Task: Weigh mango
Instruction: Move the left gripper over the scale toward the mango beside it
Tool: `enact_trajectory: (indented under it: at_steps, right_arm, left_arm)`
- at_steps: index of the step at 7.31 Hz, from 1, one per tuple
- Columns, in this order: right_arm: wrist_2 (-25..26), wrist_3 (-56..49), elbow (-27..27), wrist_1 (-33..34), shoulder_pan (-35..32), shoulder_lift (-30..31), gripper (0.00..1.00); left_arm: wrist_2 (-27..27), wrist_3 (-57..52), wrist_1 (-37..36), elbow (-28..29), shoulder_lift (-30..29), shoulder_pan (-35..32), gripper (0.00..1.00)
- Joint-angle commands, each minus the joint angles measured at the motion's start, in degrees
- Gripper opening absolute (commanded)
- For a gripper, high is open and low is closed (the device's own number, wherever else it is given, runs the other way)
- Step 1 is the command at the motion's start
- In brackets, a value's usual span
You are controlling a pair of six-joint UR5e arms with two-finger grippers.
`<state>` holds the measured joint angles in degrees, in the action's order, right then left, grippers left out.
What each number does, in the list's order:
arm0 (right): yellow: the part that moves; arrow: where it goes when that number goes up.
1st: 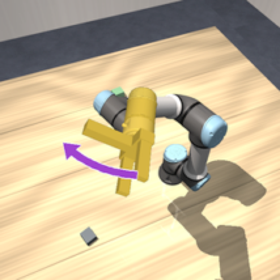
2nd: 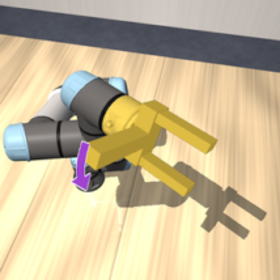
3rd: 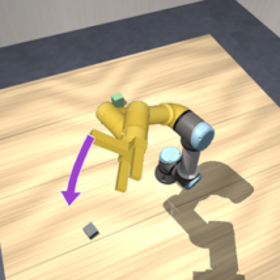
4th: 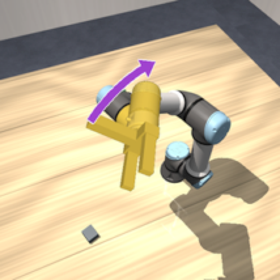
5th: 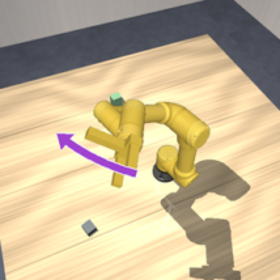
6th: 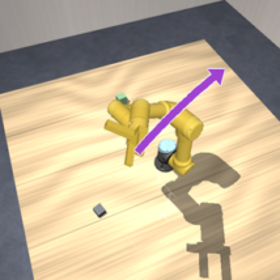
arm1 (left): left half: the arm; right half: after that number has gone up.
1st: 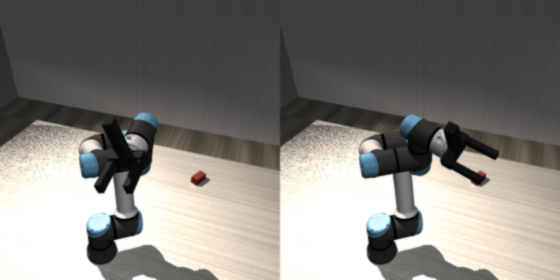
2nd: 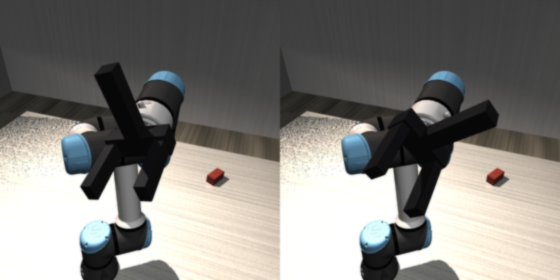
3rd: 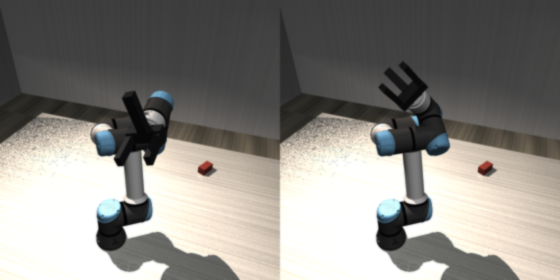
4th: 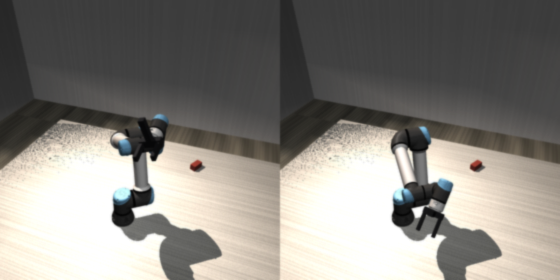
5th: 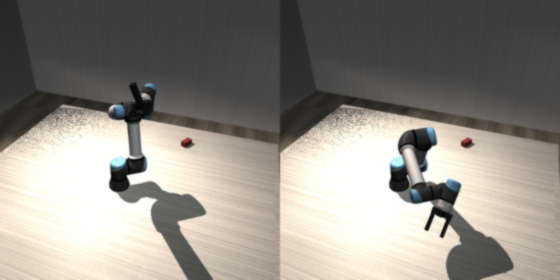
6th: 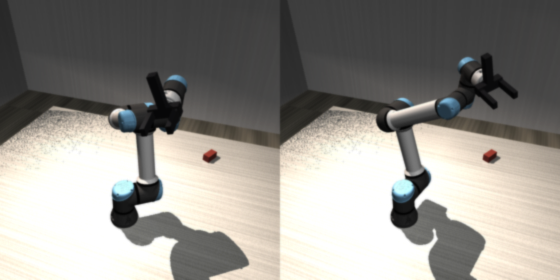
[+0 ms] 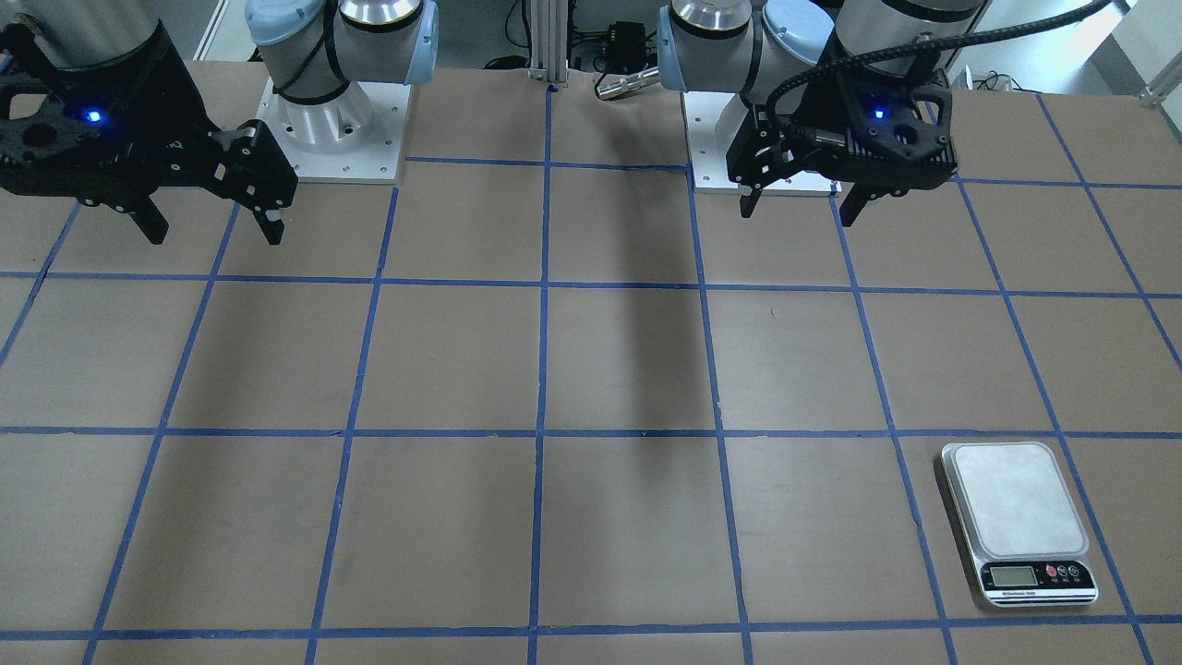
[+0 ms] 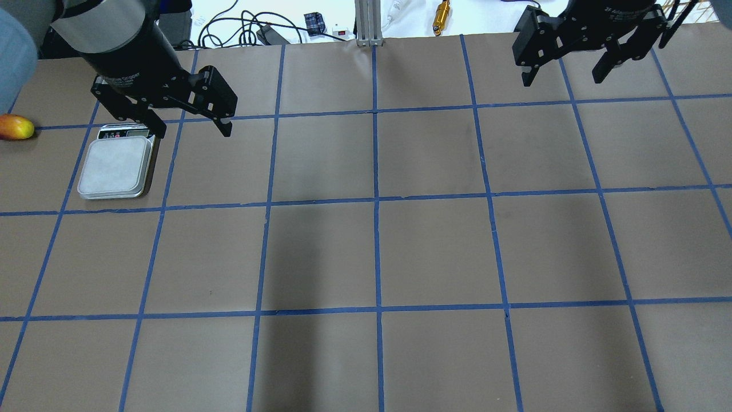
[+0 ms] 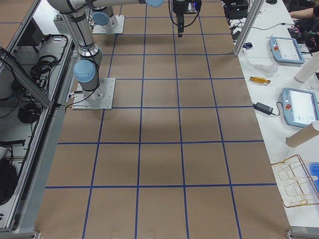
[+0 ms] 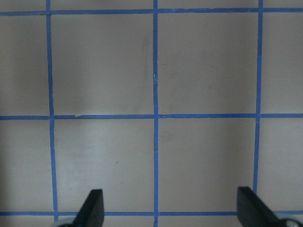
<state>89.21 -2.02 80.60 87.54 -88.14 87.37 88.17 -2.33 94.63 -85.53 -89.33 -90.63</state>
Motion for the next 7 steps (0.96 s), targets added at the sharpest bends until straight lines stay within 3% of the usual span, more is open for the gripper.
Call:
enact_trajectory:
  at_steps: [1, 5, 7]
  right_arm:
    - [0.0, 0.0, 0.0, 0.0, 0.0, 0.0, 1.0]
    - [-0.1, 0.0, 0.0, 0.0, 0.0, 0.0, 1.0]
    - [-0.1, 0.0, 0.0, 0.0, 0.0, 0.1, 1.0]
  left_arm:
    - [0.1, 0.0, 0.0, 0.0, 0.0, 0.2, 1.0]
    - [0.3, -3.4, 0.0, 0.0, 0.1, 0.4, 1.0]
    - [1.1, -10.5, -0.1, -0.7, -0.7, 2.1, 1.0]
